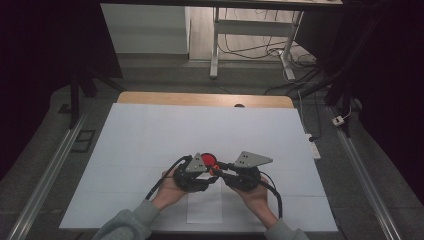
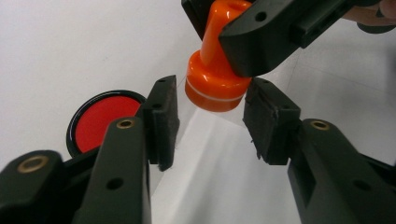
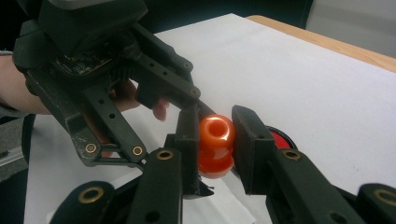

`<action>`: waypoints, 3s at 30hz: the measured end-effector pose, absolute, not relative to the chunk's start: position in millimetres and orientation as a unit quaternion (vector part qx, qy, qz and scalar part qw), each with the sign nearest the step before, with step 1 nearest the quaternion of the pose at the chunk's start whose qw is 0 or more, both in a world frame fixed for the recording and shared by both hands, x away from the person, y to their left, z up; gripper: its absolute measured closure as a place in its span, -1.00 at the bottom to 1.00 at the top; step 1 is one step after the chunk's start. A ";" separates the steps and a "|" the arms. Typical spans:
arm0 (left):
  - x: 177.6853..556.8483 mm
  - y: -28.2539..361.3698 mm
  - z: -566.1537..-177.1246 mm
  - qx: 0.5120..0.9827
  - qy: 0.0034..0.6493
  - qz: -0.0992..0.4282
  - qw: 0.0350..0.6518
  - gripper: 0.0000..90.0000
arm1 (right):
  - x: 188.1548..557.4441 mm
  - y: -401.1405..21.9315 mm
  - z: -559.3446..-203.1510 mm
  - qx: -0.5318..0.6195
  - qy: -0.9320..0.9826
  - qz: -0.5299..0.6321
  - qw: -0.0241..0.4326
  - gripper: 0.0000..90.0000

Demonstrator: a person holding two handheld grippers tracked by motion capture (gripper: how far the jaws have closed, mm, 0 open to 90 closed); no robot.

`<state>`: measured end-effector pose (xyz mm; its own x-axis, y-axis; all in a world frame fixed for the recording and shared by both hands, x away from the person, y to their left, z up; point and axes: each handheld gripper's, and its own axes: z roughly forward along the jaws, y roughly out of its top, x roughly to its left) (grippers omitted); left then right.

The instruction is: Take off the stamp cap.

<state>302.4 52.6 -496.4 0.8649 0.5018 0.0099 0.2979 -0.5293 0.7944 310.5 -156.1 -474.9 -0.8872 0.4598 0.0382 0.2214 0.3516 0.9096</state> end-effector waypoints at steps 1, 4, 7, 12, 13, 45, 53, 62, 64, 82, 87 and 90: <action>302.3 52.4 -496.4 0.866 0.231 0.120 0.427 0.27 | 310.5 -156.1 -475.0 0.209 0.814 0.530 0.113 0.59; 302.5 51.9 -496.7 0.868 0.227 0.121 0.424 0.32 | 310.6 -156.1 -475.2 0.210 0.813 0.531 0.111 0.59; 302.8 51.2 -497.3 0.870 0.225 0.122 0.421 0.36 | 310.7 -156.3 -475.2 0.210 0.812 0.532 0.111 0.59; 303.1 50.7 -497.8 0.871 0.224 0.123 0.420 0.41 | 311.0 -156.8 -475.4 0.212 0.811 0.534 0.108 0.59; 303.2 50.6 -497.9 0.871 0.224 0.123 0.419 0.41 | 311.2 -157.1 -475.3 0.212 0.812 0.533 0.108 0.59; 301.6 50.9 -497.9 0.875 0.212 0.142 0.412 0.46 | 308.2 -156.4 -475.1 0.205 0.813 0.531 0.124 0.60; 303.4 55.1 -503.6 0.874 0.226 0.156 0.401 0.99 | 307.8 -162.6 -471.3 0.222 0.796 0.541 0.155 0.60; 300.2 54.1 -499.3 0.871 0.216 0.181 0.401 0.71 | 313.4 -168.4 -473.0 0.231 0.800 0.541 0.121 0.60; 300.8 54.1 -499.8 0.870 0.217 0.184 0.402 0.42 | 313.3 -167.9 -473.3 0.232 0.800 0.541 0.115 0.60; 292.6 47.7 -497.9 0.866 0.188 0.229 0.402 0.38 | 316.0 -163.8 -478.2 0.237 0.808 0.533 0.087 0.60; 292.0 47.6 -497.6 0.870 0.180 0.234 0.396 0.41 | 316.5 -164.2 -478.1 0.240 0.806 0.535 0.082 0.60; 291.1 46.6 -498.2 0.871 0.175 0.243 0.389 0.41 | 317.4 -164.3 -478.0 0.245 0.806 0.533 0.076 0.60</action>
<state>291.1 46.6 -498.2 0.8207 0.4941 0.2868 0.1161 -0.6357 0.7631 317.4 -164.3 -478.0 -0.8684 0.4761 0.1387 0.3142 0.3117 0.8967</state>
